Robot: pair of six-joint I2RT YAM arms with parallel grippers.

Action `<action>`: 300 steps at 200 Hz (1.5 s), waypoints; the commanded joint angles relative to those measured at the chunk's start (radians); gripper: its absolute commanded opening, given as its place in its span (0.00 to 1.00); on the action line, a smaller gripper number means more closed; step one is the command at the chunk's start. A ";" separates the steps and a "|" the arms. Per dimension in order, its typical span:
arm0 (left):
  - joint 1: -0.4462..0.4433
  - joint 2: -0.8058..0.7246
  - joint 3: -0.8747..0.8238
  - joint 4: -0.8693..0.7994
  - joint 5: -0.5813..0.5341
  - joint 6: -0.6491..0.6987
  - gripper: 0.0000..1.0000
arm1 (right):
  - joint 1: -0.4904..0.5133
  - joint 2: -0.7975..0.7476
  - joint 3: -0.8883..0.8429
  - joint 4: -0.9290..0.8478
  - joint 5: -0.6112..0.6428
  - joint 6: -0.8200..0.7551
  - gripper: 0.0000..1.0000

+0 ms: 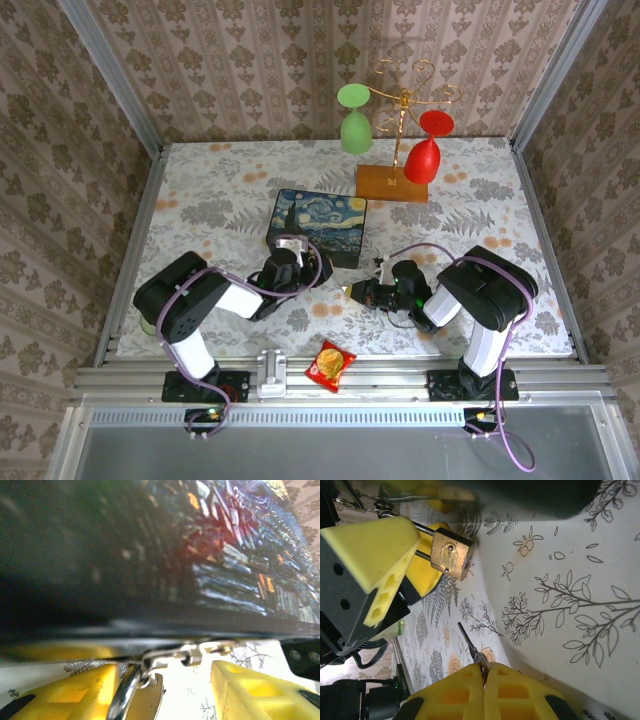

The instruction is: Unlock the padlock with the key

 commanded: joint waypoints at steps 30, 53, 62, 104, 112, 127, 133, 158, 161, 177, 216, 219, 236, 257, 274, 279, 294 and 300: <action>-0.086 0.056 0.040 -0.217 -0.207 -0.004 0.40 | 0.005 -0.010 -0.011 -0.042 0.022 -0.026 0.00; -0.089 0.111 0.020 -0.105 -0.196 -0.037 0.29 | 0.006 -0.011 -0.011 -0.045 0.030 -0.026 0.00; -0.087 0.125 0.022 -0.086 -0.186 -0.045 0.29 | 0.008 -0.008 -0.010 -0.045 0.032 -0.025 0.00; -0.088 0.128 0.017 -0.046 -0.173 -0.074 0.19 | 0.017 -0.007 -0.006 -0.050 0.042 -0.021 0.00; -0.086 0.124 0.014 -0.032 -0.157 -0.080 0.17 | 0.017 -0.006 -0.006 -0.048 0.044 -0.019 0.00; -0.080 0.118 0.009 -0.005 -0.113 -0.113 0.17 | 0.017 -0.004 -0.006 -0.042 0.048 -0.007 0.00; -0.078 0.116 0.005 0.011 -0.099 -0.129 0.15 | 0.017 0.001 -0.006 -0.030 0.046 0.001 0.00; -0.076 0.090 0.000 0.057 -0.032 -0.191 0.11 | 0.007 0.030 -0.004 0.052 0.014 0.055 0.00; -0.076 0.085 0.000 0.058 -0.027 -0.197 0.10 | 0.004 0.034 -0.005 0.063 0.014 0.063 0.00; -0.069 0.060 0.000 0.059 0.000 -0.219 0.09 | -0.011 0.049 -0.006 0.091 -0.002 0.090 0.00; -0.033 0.064 -0.038 0.194 0.069 -0.307 0.06 | -0.044 0.075 0.029 0.072 -0.110 0.100 0.00; -0.030 0.067 -0.042 0.214 0.074 -0.317 0.06 | -0.045 0.076 0.029 0.074 -0.112 0.103 0.00; -0.024 0.084 -0.050 0.270 0.093 -0.351 0.05 | -0.059 0.093 0.041 0.094 -0.149 0.133 0.00; -0.030 0.093 -0.047 0.289 0.103 -0.363 0.05 | -0.063 0.114 0.058 0.120 -0.167 0.169 0.00; -0.032 0.096 -0.053 0.317 0.105 -0.375 0.04 | -0.072 0.141 0.058 0.203 -0.175 0.225 0.00; -0.031 0.095 -0.054 0.319 0.106 -0.376 0.04 | -0.076 0.149 0.061 0.212 -0.178 0.236 0.00; -0.031 0.079 -0.054 0.287 0.102 -0.360 0.04 | -0.079 0.145 0.069 0.212 -0.182 0.235 0.00; -0.034 0.068 -0.053 0.260 0.095 -0.350 0.04 | -0.079 0.140 0.070 0.210 -0.188 0.235 0.00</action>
